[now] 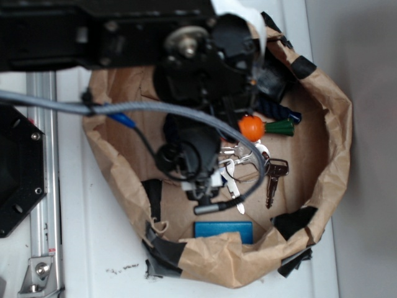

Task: Grab the blue block.

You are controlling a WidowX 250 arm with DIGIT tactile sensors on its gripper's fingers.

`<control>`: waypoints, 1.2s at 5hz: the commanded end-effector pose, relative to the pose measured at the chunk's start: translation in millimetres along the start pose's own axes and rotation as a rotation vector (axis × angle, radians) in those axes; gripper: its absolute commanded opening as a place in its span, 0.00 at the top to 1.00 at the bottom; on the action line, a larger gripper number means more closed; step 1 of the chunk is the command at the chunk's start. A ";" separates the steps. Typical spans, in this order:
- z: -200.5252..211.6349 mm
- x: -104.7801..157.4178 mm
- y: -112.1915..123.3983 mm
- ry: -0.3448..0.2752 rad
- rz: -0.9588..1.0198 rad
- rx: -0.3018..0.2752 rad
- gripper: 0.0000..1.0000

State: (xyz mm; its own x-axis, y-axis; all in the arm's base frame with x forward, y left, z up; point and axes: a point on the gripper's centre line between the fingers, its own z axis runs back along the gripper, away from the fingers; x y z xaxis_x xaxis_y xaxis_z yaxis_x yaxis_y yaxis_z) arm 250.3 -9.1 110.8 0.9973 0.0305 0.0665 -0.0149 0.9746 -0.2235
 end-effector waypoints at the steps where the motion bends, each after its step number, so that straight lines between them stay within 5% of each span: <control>1: -36.9 -5.7 -48.8 0.025 -0.151 0.007 0.00; 3: -74.3 7.4 -57.4 0.015 -0.176 0.058 0.00; 4: -75.2 14.9 -51.3 0.011 -0.161 0.023 0.00; 6: -68.2 11.7 -74.5 0.039 -0.231 -0.091 0.00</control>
State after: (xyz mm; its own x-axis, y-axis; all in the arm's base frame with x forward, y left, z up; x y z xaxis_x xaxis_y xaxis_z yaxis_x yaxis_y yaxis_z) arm 261.7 -82.8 48.0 0.9858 -0.1642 0.0358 0.1675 0.9419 -0.2913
